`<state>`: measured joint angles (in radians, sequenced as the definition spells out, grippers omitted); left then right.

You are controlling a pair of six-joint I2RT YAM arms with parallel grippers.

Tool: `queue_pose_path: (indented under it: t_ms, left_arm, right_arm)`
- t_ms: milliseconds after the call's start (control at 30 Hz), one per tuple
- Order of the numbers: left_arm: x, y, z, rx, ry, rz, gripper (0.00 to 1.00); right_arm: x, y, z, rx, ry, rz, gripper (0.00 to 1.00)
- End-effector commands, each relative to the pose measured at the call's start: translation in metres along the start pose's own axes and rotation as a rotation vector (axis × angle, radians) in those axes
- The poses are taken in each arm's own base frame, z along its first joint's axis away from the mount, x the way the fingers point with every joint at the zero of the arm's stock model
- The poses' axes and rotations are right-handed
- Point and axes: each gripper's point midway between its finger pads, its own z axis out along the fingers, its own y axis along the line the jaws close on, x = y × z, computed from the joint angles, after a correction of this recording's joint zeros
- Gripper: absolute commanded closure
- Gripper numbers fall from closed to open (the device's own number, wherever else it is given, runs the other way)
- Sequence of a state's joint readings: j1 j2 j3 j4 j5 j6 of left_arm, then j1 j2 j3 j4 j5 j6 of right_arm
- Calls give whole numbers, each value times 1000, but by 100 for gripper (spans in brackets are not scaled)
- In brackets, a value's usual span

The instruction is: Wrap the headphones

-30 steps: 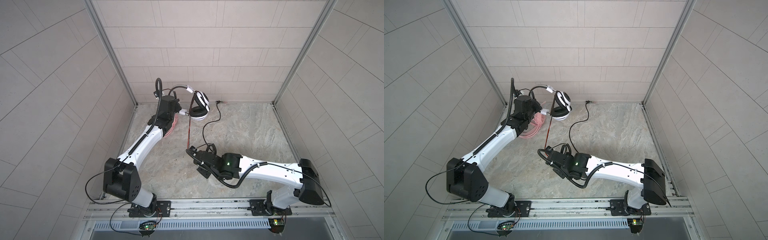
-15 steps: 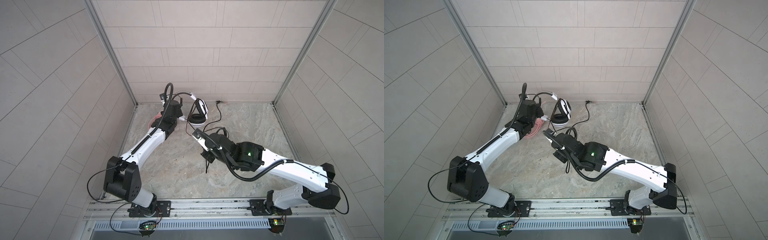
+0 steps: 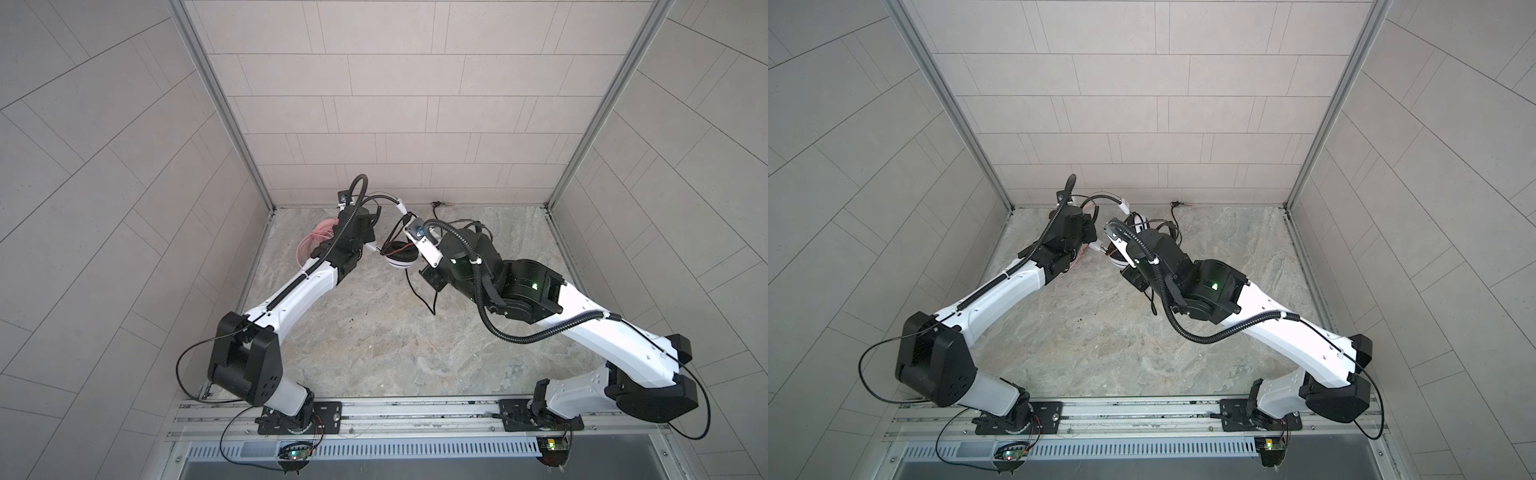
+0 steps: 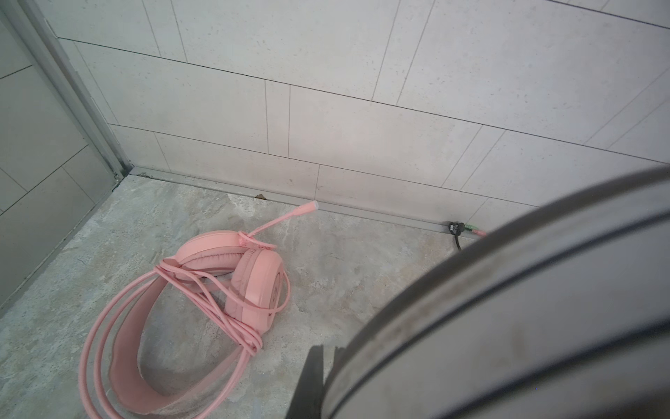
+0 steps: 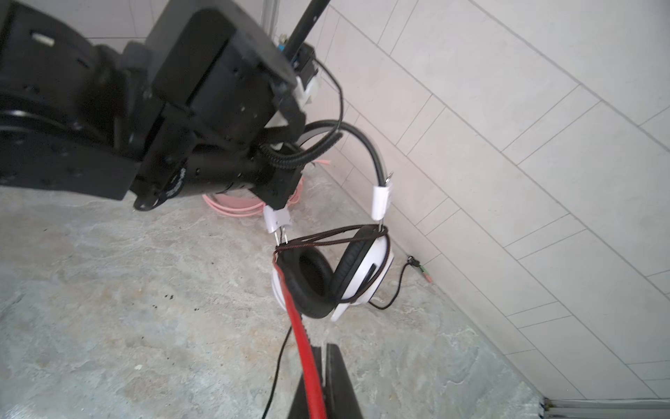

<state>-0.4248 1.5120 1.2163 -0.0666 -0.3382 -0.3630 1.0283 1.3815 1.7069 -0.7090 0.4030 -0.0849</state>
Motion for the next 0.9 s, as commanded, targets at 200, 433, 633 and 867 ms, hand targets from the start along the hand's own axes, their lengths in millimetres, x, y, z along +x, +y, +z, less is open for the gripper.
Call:
queue_pose_path:
  t_ms: [200, 433, 633, 867]
  left_arm:
    - [-11, -31, -28, 166, -23, 137, 100]
    - [-1, -50, -55, 333, 29, 203, 100]
    - [2, -64, -76, 457, 77, 208, 100]
    - [0, -77, -91, 567, 134, 140, 100]
  right_arm:
    - [-12, -68, -10, 154, -14, -10, 94]
    - [5, -115, 10, 216, 26, 87, 94]
    - [26, -137, 29, 205, 50, 193, 94]
    - [60, -148, 49, 187, 91, 305, 94]
